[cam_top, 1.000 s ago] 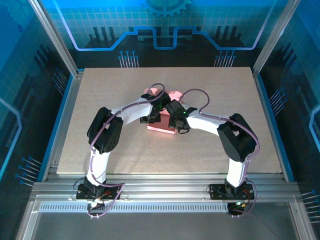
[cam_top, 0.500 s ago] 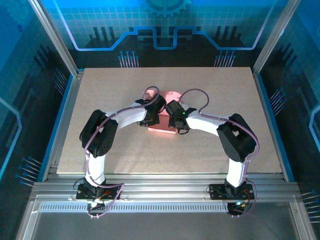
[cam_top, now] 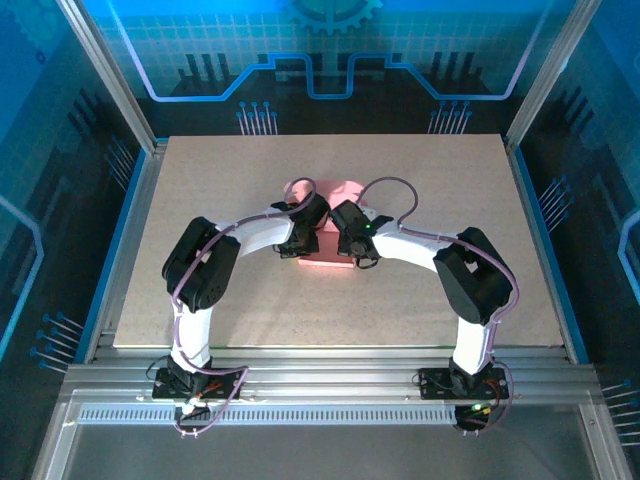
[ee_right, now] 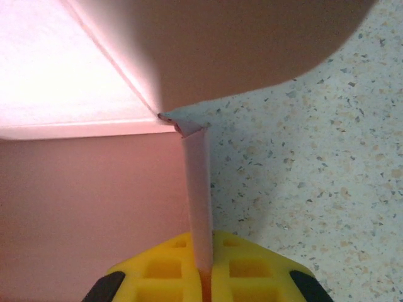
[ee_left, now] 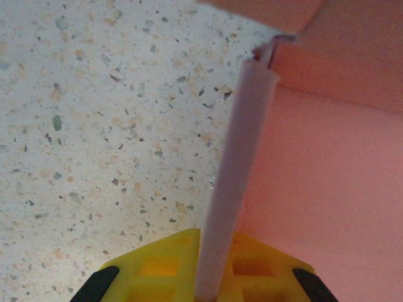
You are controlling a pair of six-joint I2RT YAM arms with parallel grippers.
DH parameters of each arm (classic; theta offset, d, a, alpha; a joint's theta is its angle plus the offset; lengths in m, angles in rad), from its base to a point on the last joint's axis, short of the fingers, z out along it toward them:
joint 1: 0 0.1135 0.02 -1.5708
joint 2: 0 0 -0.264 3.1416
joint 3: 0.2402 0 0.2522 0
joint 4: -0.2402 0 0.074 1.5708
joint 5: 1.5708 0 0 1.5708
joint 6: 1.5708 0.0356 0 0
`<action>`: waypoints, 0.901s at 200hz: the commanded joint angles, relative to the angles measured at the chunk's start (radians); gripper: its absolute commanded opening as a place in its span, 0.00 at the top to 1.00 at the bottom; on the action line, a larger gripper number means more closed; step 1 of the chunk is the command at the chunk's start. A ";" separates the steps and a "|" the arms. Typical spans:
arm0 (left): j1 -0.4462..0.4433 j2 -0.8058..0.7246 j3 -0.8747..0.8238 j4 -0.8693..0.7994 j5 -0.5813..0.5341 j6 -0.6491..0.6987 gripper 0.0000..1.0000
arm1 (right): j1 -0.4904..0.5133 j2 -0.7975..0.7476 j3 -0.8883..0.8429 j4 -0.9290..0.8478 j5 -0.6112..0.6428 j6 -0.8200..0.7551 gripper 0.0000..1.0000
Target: Fold the paper box
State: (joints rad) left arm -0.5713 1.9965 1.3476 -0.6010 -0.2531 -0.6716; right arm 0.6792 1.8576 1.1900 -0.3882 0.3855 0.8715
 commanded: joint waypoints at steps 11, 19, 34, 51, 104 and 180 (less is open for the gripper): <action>-0.001 0.039 0.024 -0.046 -0.015 -0.030 1.00 | 0.013 -0.003 0.000 0.020 -0.040 0.012 1.00; -0.002 0.041 0.030 -0.062 -0.034 -0.031 1.00 | 0.015 -0.001 0.000 0.019 -0.040 0.013 1.00; -0.008 0.053 0.051 -0.106 -0.099 -0.028 1.00 | 0.017 0.003 0.005 0.021 -0.042 0.012 1.00; -0.025 0.077 0.092 -0.176 -0.201 -0.024 1.00 | 0.022 0.006 0.009 0.020 -0.041 0.013 1.00; -0.041 0.102 0.117 -0.230 -0.298 -0.022 1.00 | 0.019 0.006 0.009 0.015 -0.033 0.015 1.00; 0.019 -0.033 -0.042 0.021 0.001 -0.055 0.82 | 0.005 -0.004 -0.002 0.005 -0.024 0.018 1.00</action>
State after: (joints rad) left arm -0.5877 2.0094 1.3666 -0.6704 -0.3447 -0.6827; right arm 0.6815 1.8595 1.1900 -0.3729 0.3504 0.8715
